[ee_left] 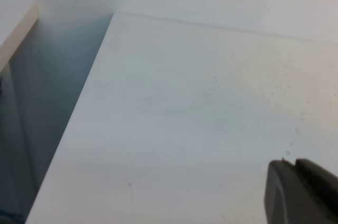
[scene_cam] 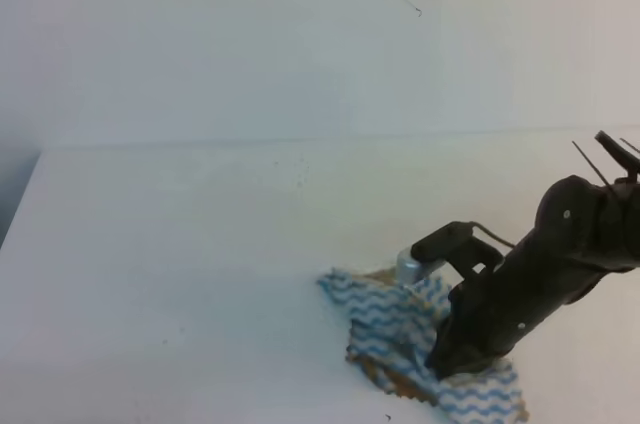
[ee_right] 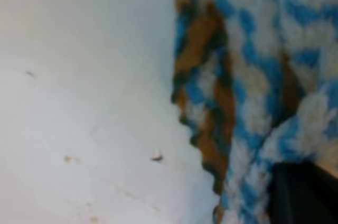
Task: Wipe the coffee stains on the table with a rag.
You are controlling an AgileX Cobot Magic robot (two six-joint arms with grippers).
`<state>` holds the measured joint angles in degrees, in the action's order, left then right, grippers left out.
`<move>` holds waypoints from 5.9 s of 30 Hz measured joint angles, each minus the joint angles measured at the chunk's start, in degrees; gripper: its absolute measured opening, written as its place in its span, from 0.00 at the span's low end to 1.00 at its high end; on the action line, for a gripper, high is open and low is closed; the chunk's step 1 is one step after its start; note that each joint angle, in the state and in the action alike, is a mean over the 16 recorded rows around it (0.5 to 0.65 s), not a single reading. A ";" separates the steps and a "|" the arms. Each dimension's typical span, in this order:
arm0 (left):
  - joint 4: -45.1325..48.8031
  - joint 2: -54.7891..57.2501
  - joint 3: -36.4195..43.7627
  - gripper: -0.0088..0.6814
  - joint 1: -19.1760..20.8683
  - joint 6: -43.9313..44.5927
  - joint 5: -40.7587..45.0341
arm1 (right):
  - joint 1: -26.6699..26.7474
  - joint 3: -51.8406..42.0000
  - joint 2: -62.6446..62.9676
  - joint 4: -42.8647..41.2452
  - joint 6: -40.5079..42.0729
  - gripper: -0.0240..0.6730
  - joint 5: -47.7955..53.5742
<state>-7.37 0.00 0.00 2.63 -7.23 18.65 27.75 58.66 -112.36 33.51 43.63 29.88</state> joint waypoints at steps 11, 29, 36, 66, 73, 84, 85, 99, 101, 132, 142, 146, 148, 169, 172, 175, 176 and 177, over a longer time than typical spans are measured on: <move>0.00 0.00 0.00 0.01 0.00 -0.09 0.00 | 7.88 5.34 -3.05 -2.35 -3.08 0.03 -1.12; 0.00 0.00 0.00 0.01 0.00 -0.05 0.00 | -0.45 18.95 -8.86 -44.76 -34.61 0.03 6.73; 0.00 0.00 0.00 0.01 0.00 0.00 0.00 | -2.38 15.90 -7.27 -44.67 -33.78 0.03 12.53; 0.00 0.00 0.00 0.01 0.00 -0.12 0.00 | 12.61 -7.82 10.15 -28.56 -28.49 0.03 0.98; 0.00 -0.10 0.16 0.01 -0.01 -0.10 -0.06 | 10.43 -7.71 8.82 -42.05 -39.55 0.03 -3.22; 0.00 -0.10 0.16 0.01 -0.01 -0.05 -0.06 | 1.04 -3.55 4.65 -67.67 -60.33 0.03 -8.14; 0.00 -0.10 0.16 0.01 -0.01 -0.04 -0.06 | 0.12 -2.57 4.05 -69.01 -61.42 0.03 -8.48; 0.00 0.00 0.00 0.01 0.00 -0.02 0.00 | -4.35 14.37 2.96 -70.69 -64.51 0.03 -5.15; 0.00 0.00 0.00 0.01 0.00 -0.04 0.00 | -3.93 15.59 5.49 -69.84 -64.35 0.03 -4.27; 0.00 0.00 0.16 0.01 0.00 -0.06 -0.06 | -1.51 -16.29 78.53 -71.65 -69.09 0.03 21.30; 0.00 0.00 0.00 0.01 0.00 -0.01 0.00 | -1.52 -28.73 101.52 -64.69 -69.96 0.03 22.72; 0.00 0.00 0.00 0.01 0.00 -0.01 0.00 | -1.53 -30.96 106.76 -61.78 -70.41 0.03 20.41; 0.00 0.00 0.00 0.01 0.00 -0.01 0.00 | -1.53 -31.71 108.47 -60.28 -70.63 0.03 19.07; 0.00 0.00 0.00 0.01 0.00 -0.16 0.00 | -2.14 -35.16 110.76 -55.36 -71.14 0.03 11.75; 0.00 0.00 0.00 0.01 0.00 -0.16 0.00 | -3.61 -37.27 110.82 -55.56 -71.14 0.03 9.43; 0.00 0.00 0.16 0.01 0.00 -0.15 -0.06 | -6.05 -40.04 110.93 -55.33 -71.18 0.03 6.96; 0.00 0.00 0.16 0.01 0.00 -0.14 -0.06 | -7.11 -41.04 111.00 -55.17 -71.20 0.03 6.07; 0.00 0.00 0.16 0.01 0.00 -0.13 -0.06 | -8.30 -42.01 111.04 -54.94 -71.22 0.03 5.20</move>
<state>-7.37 0.00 0.16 2.63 -7.36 18.59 19.45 16.66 -1.32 -21.43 -27.60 35.08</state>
